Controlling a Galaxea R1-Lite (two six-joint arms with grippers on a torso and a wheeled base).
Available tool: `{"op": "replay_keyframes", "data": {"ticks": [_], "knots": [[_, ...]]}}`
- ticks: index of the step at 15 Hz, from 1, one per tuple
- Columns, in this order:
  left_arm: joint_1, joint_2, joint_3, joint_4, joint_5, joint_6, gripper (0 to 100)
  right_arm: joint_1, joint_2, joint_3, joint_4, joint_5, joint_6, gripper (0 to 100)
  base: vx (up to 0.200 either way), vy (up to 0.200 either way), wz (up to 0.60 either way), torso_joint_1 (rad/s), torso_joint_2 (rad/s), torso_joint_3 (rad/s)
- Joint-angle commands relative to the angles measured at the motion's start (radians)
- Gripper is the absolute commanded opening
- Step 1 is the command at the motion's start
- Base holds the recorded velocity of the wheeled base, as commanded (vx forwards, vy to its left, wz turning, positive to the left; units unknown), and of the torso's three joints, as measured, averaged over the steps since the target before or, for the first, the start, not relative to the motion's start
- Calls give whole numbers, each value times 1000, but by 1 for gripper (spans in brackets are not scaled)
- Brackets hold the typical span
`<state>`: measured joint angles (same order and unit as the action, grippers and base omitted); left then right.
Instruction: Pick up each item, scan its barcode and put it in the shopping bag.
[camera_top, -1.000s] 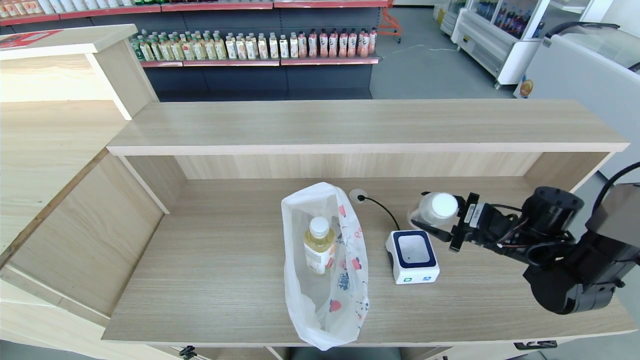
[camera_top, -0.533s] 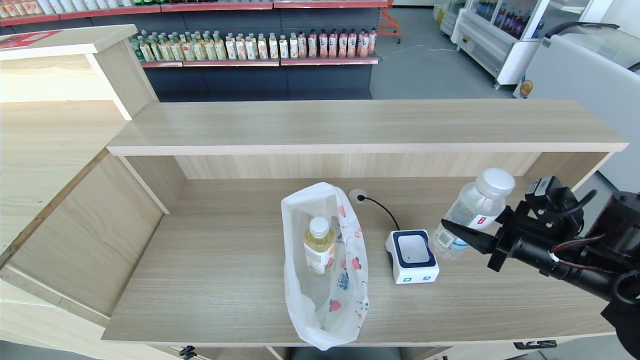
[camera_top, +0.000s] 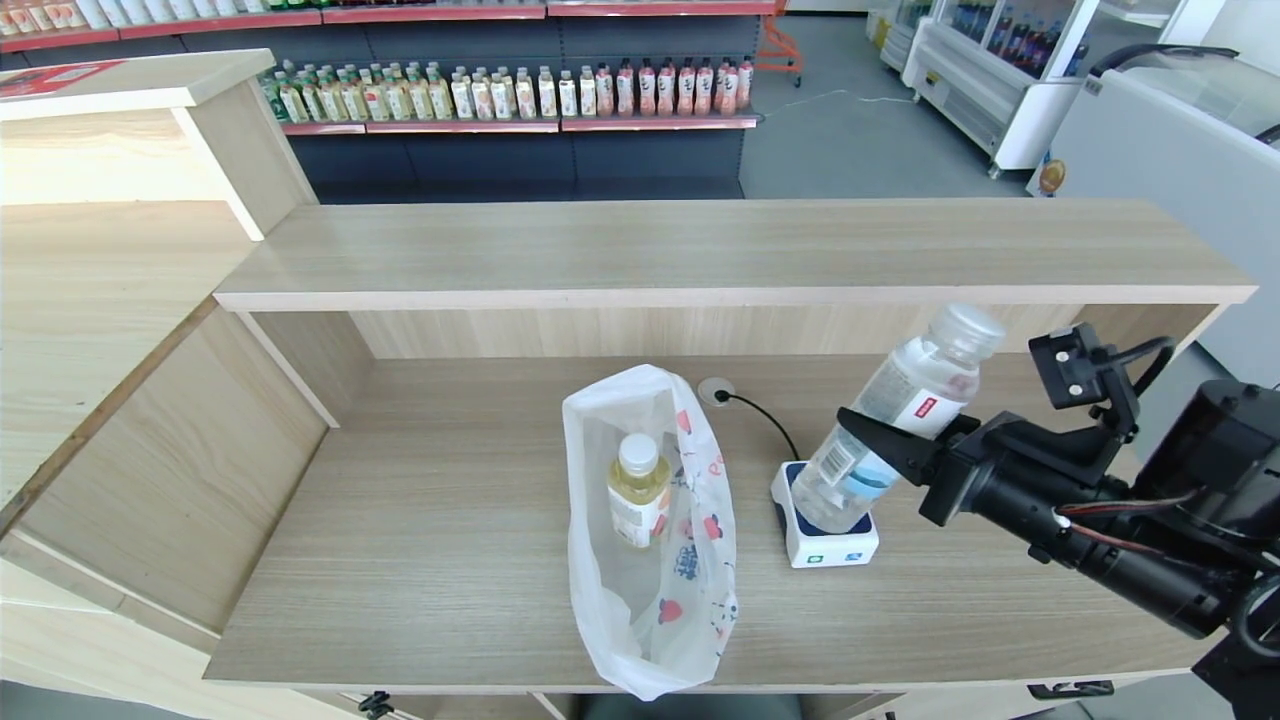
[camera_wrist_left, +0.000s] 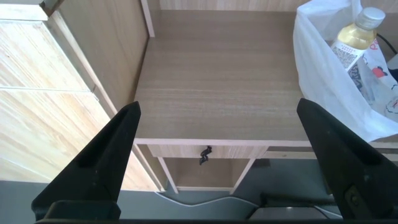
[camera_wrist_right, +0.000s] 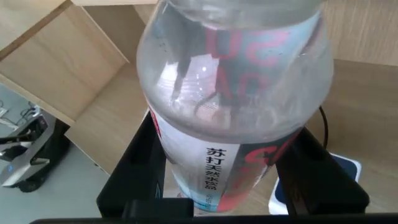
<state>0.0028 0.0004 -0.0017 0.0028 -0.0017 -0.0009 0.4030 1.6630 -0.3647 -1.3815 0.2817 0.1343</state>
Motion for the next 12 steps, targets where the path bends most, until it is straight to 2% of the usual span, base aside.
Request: {"op": "replay_keyframes", "data": {"ticks": [1,8,12], "knots": [[0,0,0,0,0,-1,100,22,37,-3,-2,1,2,0,0,0,0,0,0,0],[0,0,0,0,0,2,100,97,41,12,1,-4,-2,0,0,0,0,0,0,0],[0,0,0,0,0,-5,100,97,35,21,38,-4,-1,0,0,200,0,2,4,2]]}}
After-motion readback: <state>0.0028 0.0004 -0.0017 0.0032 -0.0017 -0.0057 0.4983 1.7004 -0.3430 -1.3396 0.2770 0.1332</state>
